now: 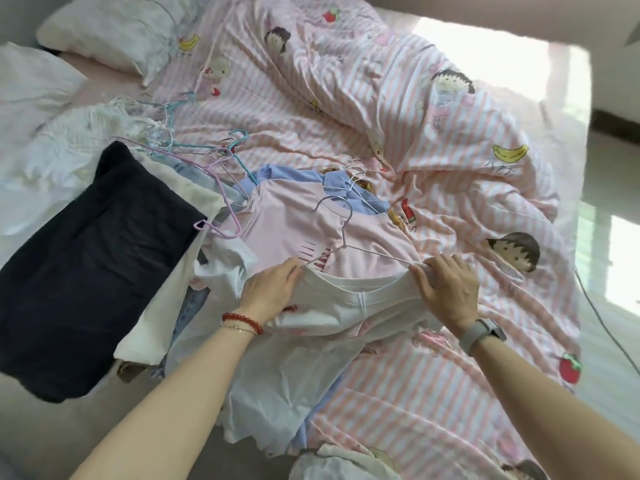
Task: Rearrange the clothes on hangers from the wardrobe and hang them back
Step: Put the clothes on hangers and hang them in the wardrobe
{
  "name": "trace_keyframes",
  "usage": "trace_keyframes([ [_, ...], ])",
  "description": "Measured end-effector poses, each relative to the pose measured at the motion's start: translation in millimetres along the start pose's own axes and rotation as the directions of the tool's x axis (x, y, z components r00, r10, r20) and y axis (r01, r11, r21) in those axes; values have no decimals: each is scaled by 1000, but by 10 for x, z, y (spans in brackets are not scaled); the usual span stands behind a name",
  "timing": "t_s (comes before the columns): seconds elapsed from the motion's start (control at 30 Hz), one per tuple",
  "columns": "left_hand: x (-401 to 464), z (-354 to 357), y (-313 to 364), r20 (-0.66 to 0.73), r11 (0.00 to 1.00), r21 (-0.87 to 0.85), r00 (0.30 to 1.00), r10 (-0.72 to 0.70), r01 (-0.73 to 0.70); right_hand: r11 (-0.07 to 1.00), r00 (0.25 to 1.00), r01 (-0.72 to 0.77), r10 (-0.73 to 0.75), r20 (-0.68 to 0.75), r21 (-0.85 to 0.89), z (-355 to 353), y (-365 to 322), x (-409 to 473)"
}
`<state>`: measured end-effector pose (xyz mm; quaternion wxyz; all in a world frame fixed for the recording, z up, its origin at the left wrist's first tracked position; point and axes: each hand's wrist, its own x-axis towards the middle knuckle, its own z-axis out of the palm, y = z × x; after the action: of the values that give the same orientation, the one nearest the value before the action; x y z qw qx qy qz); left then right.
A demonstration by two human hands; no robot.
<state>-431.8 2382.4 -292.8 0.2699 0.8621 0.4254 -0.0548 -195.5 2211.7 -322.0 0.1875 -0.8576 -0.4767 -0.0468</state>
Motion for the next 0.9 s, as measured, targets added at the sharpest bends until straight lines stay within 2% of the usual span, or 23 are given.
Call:
trace_keyframes([
  [0.1, -343, 14, -5, -51, 997, -82, 999, -15, 11, 998, 998, -36, 33, 55, 44, -9, -50, 12],
  [0.17, -647, 14, -125, -92, 977, -203, 992, -89, 69, 995, 995, 31, -39, 87, 94, -15, -211, 14],
  [0.23, -974, -22, -348, -138, 955, -254, 972, -190, 151, 980, 984, 136, -151, 97, 146, -29, -525, 15],
  [0.3, -1339, -107, -599, -214, 924, -291, 924, -316, 249, 954, 960, 219, -248, 128, 205, -49, -936, 6],
  [0.37, -1743, -213, -847, -335, 894, -326, 847, -413, 307, 911, 921, 310, -358, 151, 270, -58, -1384, -51],
  [0.43, -2194, -318, -1074, -441, 858, -333, 740, -508, 390, 839, 853, 417, -494, 170, 349, -56, -1834, -172],
  [0.53, -2944, -402, -1426, -575, 789, -366, 547, -608, 493, 718, 700, 514, -667, 254, 469, -77, -2502, -449],
  [0.6, -3489, -397, -1605, -674, 775, -401, 415, -611, 489, 629, 581, 565, -763, 285, 534, -81, -2945, -649],
  [0.67, -4030, -338, -1735, -748, 746, -407, 277, -603, 527, 522, 425, 632, -851, 307, 573, -110, -3408, -857],
  [0.8, -5112, -174, -1863, -800, 607, -474, -24, -599, 638, 236, 151, 717, -971, 184, 656, -273, -4327, -1390],
  [0.9, -5875, 46, -1843, -744, 470, -611, -261, -615, 637, 0, -55, 712, -997, 56, 703, -492, -4931, -1908],
])
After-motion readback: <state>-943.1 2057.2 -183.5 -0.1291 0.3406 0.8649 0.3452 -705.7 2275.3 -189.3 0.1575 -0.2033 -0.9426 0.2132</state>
